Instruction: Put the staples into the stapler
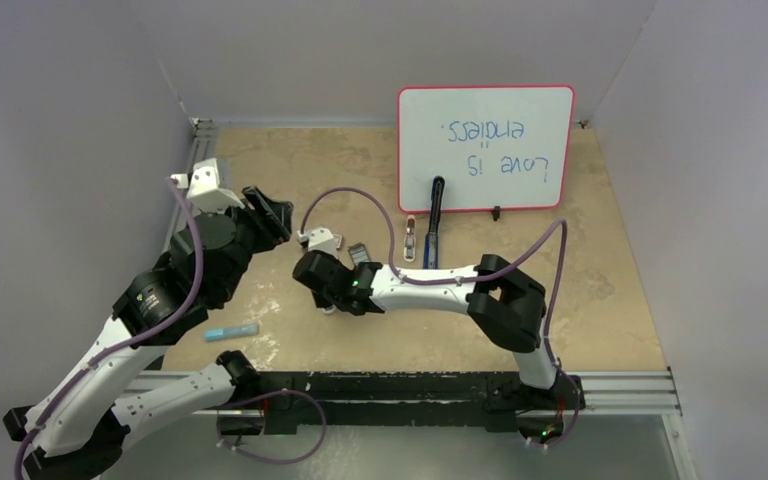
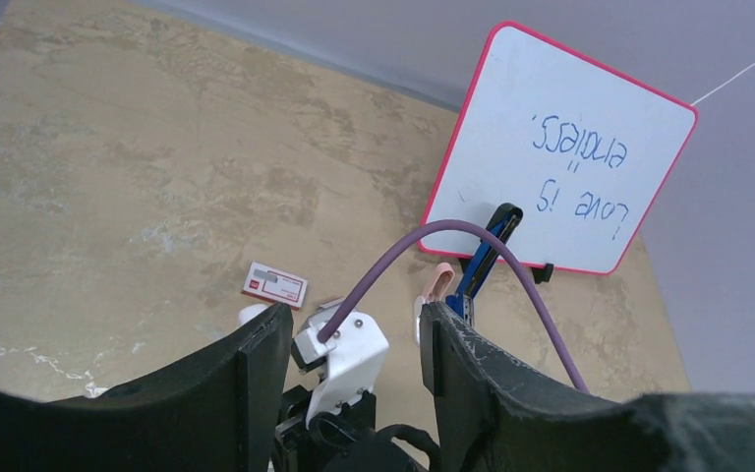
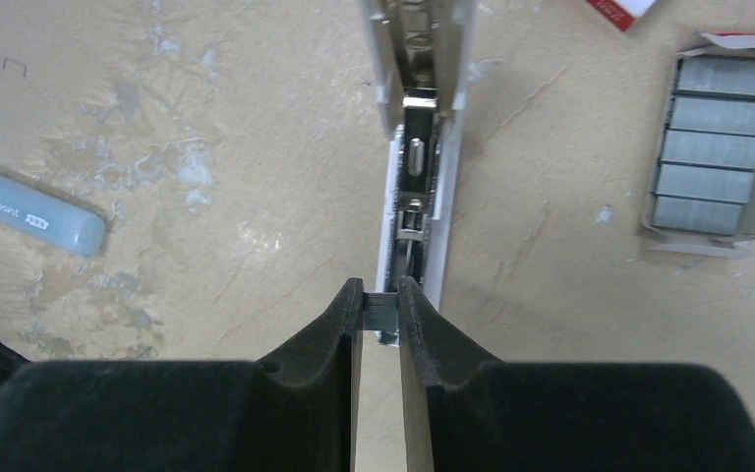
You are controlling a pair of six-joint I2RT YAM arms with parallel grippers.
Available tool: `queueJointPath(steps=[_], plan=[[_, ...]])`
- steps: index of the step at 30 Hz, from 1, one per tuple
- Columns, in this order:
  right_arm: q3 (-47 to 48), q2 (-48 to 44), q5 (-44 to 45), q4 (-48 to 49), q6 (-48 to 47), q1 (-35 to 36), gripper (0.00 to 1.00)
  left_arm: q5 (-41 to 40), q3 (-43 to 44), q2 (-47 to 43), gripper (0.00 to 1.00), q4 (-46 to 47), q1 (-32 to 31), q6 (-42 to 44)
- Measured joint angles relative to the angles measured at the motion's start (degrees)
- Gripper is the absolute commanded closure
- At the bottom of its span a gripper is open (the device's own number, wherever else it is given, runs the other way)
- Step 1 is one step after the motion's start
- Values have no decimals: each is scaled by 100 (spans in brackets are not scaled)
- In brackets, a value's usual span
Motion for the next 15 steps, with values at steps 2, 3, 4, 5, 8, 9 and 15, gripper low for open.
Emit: queueJointPath(steps=[2, 3, 4, 5, 8, 9, 15], plan=[[79, 68, 20, -17, 0, 42, 81, 0, 0, 13, 49, -31, 0, -2], [116, 98, 35, -42, 2, 57, 81, 0, 0, 20, 49, -44, 0, -2], [151, 129, 55, -57, 2, 74, 81, 0, 0, 24, 49, -55, 0, -2], [186, 155, 72, -76, 2, 85, 81, 0, 0, 28, 49, -70, 0, -2], [238, 201, 177, -118, 4, 96, 81, -2, 0, 26, 49, -114, 0, -2], [243, 212, 203, -118, 4, 96, 81, -2, 0, 24, 49, -125, 0, 0], [240, 238, 361, -127, -2, 96, 81, -24, 0, 4, 49, -127, 0, -2]])
